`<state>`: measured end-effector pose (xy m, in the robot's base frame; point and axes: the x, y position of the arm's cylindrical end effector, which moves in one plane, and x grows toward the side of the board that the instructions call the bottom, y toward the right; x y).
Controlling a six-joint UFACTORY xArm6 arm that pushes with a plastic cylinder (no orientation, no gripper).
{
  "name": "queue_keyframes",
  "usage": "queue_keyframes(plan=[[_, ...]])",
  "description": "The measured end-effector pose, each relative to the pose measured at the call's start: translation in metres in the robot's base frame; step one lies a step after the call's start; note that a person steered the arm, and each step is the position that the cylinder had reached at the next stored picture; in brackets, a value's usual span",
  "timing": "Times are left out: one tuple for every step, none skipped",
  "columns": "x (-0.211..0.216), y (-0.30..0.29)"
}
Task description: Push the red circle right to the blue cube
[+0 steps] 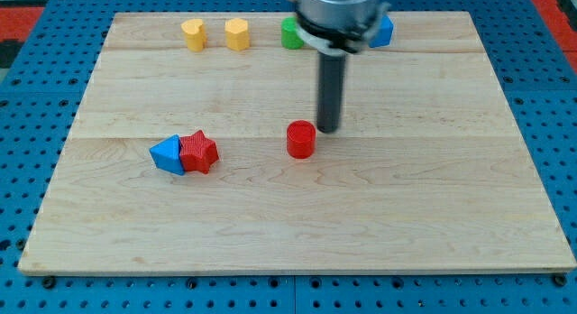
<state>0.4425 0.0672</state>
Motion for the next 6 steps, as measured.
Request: queue_keyframes(plan=[[0.047,0.053],[0.06,-0.033],[0.031,-0.082],[-0.008,-0.046],[-0.024,-0.042],[-0.03,-0.052]])
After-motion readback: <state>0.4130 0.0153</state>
